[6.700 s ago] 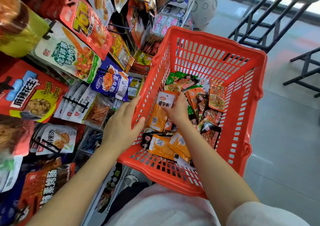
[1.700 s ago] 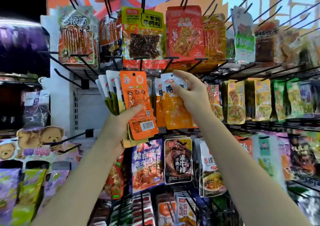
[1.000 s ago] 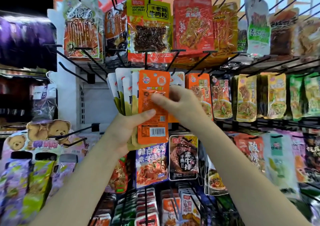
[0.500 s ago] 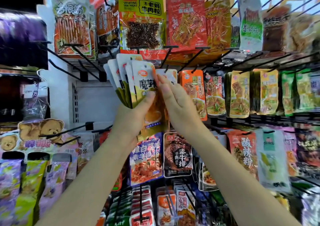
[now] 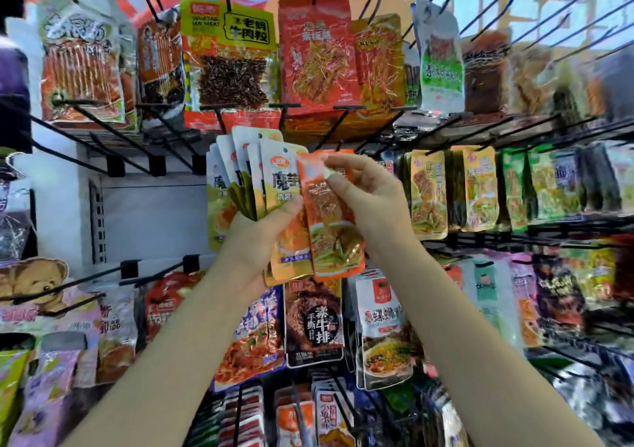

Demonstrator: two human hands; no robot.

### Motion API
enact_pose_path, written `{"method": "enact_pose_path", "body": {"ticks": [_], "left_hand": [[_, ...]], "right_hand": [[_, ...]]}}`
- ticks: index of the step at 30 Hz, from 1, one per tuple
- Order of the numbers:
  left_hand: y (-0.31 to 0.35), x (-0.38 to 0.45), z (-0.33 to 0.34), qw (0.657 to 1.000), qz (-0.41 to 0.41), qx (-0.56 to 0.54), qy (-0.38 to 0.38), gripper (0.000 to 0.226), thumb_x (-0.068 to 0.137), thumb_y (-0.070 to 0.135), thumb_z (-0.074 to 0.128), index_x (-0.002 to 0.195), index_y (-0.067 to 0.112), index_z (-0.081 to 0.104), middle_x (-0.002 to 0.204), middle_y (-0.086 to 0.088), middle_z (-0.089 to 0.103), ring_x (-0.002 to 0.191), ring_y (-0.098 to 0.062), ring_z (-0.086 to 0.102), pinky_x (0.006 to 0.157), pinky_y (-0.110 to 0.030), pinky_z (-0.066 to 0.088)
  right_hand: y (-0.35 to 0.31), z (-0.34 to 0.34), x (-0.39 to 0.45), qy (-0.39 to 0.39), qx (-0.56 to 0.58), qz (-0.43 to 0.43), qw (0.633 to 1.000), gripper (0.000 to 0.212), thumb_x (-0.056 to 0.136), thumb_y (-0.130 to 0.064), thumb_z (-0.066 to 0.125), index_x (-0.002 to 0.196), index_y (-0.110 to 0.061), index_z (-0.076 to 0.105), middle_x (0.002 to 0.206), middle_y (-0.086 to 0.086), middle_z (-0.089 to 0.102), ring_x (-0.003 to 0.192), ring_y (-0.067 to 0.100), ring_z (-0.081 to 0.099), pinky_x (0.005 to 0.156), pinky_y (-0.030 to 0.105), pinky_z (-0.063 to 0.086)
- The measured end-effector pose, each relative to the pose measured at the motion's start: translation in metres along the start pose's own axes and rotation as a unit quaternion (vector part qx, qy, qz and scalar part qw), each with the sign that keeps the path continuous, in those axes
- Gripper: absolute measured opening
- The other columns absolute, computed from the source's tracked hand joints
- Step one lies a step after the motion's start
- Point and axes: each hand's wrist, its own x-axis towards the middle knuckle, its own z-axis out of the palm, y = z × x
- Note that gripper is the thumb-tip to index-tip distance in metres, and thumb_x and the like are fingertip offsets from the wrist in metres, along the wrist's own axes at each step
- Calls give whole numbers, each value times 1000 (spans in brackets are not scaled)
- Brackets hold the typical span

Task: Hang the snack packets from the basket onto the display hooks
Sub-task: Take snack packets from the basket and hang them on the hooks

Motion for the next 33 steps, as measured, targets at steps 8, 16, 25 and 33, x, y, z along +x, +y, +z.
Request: {"method": "enact_pose_path", "body": {"ticks": [8,16,25,33], "left_hand": [[2,7,-1,1000,-18,0,-17,43,81,27,67,120,9,69,108,-19,75,87,-32,76,69,-45,62],[6,6,2,999,-41,7,-13,14,80,28,71,84,25,84,98,-15,78,88,-31,76,80,-51,61],[5,4,2,998,-52,-22,12,27,84,25,68,106,12,76,94,-18,77,77,-29,76,61,-42,62],[8,3,-3,998,-32,-46,23,34,86,18,68,119,12,71,98,-9,78,80,-23,77,59,-35,61]], "right_hand": [[11,-18,41,45,-11,35,998,21,97,-14,65,112,-25,75,102,-1,74,88,11,72,74,29,59],[15,-13,49,23,-70,-1,997,26,94,-21,69,100,-46,73,100,5,73,93,31,69,80,50,60],[20,-19,48,21,-104,9,994,22,96,-19,68,111,-35,72,97,8,66,92,28,65,83,47,58],[2,-11,25,27,-171,-32,984,18,97,-33,66,91,-18,75,90,1,60,78,6,55,72,15,42]]}}
